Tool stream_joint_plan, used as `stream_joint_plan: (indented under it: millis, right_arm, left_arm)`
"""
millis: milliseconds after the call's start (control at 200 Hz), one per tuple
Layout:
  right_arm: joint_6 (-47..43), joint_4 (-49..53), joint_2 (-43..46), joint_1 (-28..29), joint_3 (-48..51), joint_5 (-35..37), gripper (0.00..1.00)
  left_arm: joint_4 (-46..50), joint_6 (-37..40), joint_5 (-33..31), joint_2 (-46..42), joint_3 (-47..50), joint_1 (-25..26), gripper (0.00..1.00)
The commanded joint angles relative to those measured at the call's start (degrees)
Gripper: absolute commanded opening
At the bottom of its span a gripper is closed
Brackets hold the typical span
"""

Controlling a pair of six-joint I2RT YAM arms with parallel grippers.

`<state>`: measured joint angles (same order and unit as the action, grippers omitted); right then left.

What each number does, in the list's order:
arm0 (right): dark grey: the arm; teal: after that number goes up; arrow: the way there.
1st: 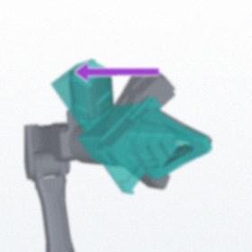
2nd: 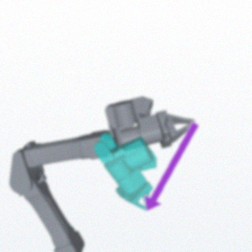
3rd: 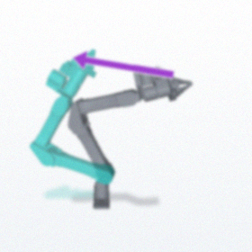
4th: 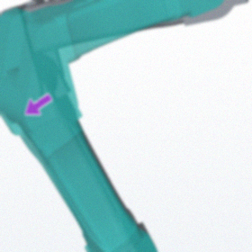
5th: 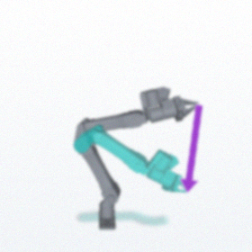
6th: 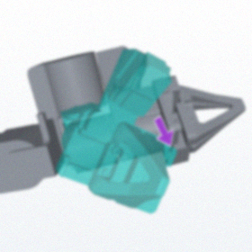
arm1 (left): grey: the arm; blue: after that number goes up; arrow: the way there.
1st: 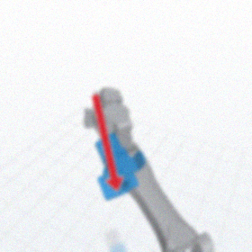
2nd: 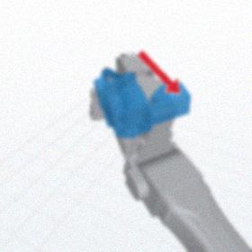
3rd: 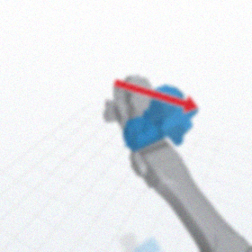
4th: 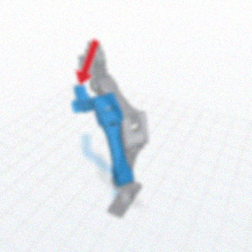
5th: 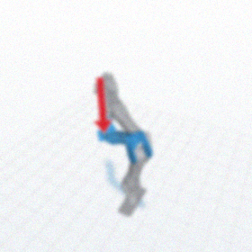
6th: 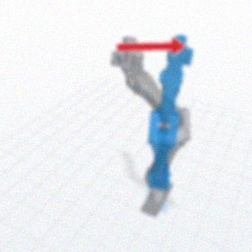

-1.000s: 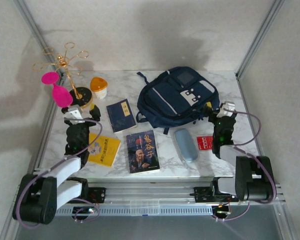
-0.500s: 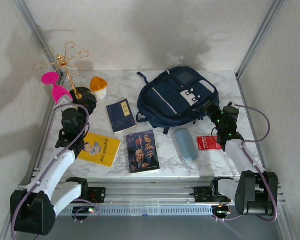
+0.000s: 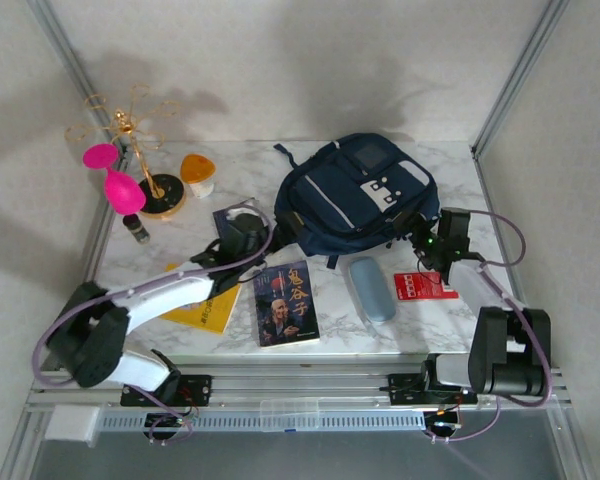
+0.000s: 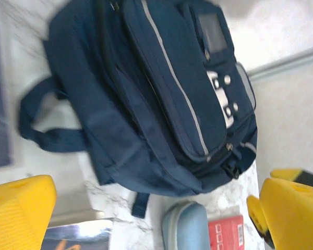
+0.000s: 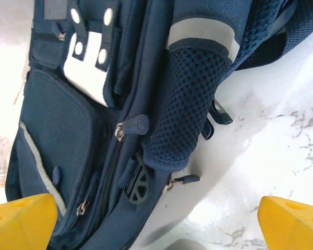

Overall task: Pack the student bag
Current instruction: Move the student bag to the top-center of the table.

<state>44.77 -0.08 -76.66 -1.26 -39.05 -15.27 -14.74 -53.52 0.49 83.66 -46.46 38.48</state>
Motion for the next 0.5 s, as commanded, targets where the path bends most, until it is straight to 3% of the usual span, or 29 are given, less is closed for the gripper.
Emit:
stream_joint_plan:
  millis: [0, 190, 496]
  right_arm:
    - [1.99, -2.66, -3.59, -0.48, -3.08, -1.59, 0.99]
    - [2.95, -8.64, -9.60, -0.50, -4.81, -4.38, 0.99]
    - [4.44, -15.37, -13.34, 2.06, -4.74, -5.98, 0.81]
  left_arm:
    - [-3.70, -0.97, -0.44, 5.81, -5.14, 2.47, 0.99]
    - [-8.27, 2.42, -1.48, 16.55, -11.90, 3.45, 0.99]
    - [-6.71, 7.31, -8.92, 25.88, -21.81, 1.77, 0.99]
